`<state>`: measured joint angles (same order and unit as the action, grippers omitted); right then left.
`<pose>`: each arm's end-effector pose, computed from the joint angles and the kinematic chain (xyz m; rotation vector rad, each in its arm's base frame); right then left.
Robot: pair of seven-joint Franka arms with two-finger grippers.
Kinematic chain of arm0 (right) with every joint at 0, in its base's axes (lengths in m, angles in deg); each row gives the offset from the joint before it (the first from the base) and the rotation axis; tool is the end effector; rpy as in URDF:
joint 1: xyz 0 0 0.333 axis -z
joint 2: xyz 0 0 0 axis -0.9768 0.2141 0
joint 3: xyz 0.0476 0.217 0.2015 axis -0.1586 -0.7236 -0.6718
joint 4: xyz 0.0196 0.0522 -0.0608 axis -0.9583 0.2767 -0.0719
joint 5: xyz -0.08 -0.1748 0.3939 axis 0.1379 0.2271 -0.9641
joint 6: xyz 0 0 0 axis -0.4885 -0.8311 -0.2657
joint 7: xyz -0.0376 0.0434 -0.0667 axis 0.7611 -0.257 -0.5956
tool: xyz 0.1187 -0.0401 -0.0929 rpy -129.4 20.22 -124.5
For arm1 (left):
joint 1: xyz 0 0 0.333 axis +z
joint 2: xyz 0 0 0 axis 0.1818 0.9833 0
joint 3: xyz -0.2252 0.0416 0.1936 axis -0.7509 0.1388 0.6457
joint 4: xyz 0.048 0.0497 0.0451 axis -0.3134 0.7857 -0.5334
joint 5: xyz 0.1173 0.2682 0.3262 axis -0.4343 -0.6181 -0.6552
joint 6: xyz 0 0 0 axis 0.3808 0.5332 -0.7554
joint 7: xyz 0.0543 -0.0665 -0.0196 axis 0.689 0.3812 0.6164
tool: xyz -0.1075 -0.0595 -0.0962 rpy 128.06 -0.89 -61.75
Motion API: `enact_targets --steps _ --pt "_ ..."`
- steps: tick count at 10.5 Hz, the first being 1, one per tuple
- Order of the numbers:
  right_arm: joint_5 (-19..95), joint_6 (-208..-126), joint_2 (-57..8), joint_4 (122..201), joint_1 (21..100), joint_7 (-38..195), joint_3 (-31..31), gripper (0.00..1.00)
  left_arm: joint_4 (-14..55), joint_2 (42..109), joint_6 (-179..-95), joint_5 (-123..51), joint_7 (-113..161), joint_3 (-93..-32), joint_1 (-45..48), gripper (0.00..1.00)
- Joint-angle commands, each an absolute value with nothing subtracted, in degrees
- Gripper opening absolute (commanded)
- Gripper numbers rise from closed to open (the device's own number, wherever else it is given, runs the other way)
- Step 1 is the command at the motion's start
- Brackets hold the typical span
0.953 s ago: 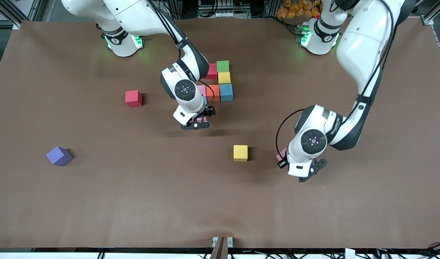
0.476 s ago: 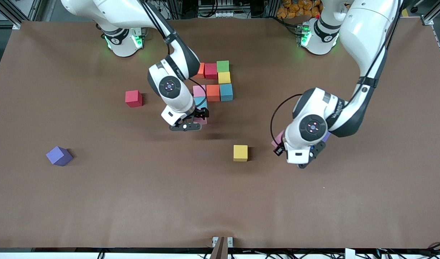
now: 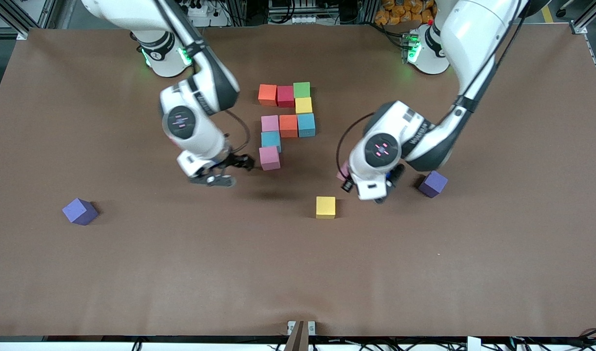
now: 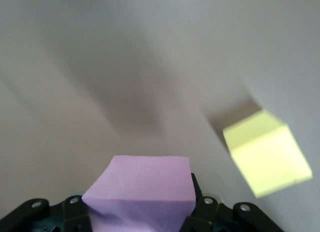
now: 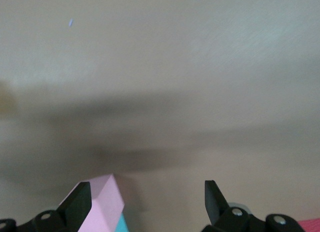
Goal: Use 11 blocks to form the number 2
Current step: 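Withdraw the right gripper while the left gripper lowers pink beside the cubes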
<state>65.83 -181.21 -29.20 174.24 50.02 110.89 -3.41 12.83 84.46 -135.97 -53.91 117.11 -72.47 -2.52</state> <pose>0.5753 0.2852 0.2190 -3.0389 0.1975 0.0920 0.5474 -0.4319 0.2107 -2.6870 -1.4755 0.2743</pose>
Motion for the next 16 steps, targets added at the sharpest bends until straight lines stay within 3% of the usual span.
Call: enact_targets --steps 1,8,11,16 --pt "72.0 -176.6 -30.5 170.4 54.2 108.0 -4.3 1.00 13.7 85.5 -140.2 -53.2 127.5 -72.3 -7.5 0.00" --pt "73.0 -165.7 -43.0 167.0 66.6 101.8 -5.1 1.00 13.3 91.6 -146.9 -56.9 152.1 -71.6 -15.0 0.00" --pt "73.5 -153.7 -43.1 157.4 72.0 94.8 -6.0 1.00 13.2 92.7 -149.5 -57.2 163.8 -66.9 -18.9 0.00" --pt "78.6 -149.8 -43.0 150.6 73.3 90.4 -3.6 1.00 11.3 95.0 -152.7 -57.5 168.8 -64.0 -23.8 0.00"
